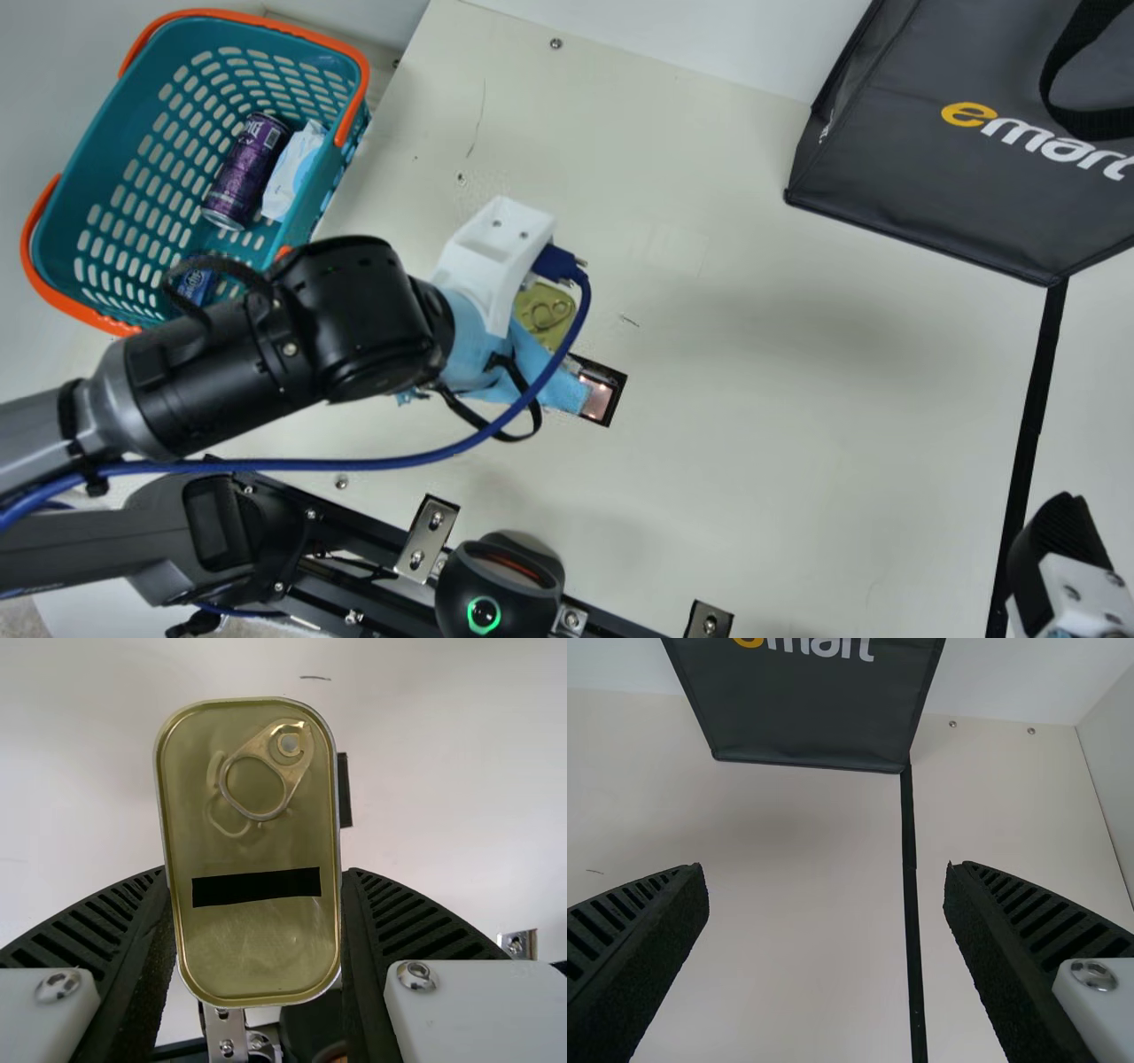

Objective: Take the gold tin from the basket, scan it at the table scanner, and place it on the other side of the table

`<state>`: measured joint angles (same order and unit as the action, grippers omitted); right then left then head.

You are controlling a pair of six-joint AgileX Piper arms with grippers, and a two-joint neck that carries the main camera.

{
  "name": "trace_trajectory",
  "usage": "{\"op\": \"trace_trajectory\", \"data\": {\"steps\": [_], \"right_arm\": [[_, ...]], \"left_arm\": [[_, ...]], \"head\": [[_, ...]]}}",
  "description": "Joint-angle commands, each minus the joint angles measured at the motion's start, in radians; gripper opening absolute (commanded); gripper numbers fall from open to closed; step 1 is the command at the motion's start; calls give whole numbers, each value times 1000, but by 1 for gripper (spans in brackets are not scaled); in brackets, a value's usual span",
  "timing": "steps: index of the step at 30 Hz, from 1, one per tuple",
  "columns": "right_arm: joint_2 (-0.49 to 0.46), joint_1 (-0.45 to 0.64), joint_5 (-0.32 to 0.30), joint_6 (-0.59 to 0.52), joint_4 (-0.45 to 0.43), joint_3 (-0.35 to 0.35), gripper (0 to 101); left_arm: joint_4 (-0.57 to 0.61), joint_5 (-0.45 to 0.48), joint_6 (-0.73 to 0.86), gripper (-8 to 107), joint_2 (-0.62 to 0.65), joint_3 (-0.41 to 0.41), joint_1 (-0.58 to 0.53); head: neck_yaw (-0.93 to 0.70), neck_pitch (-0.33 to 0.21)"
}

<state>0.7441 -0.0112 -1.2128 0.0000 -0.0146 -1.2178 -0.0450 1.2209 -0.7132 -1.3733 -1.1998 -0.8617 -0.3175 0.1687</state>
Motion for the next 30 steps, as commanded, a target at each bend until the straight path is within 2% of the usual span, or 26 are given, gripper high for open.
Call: {"op": "trace_trajectory", "data": {"steps": [1,14,30], "right_arm": [[0,0,0,0,0,0,95],[0,0,0,0,0,0,95],[0,0,0,0,0,0,95]], "left_arm": [[-2,-1,-17,-8,-2,-2,-30],[-26,-9,-137,-8,-29,-2,-165],[-49,-139,-250,-8,-78,74,-175]], "head": [[-4,-30],[-4,-30],[-4,-30]]}}
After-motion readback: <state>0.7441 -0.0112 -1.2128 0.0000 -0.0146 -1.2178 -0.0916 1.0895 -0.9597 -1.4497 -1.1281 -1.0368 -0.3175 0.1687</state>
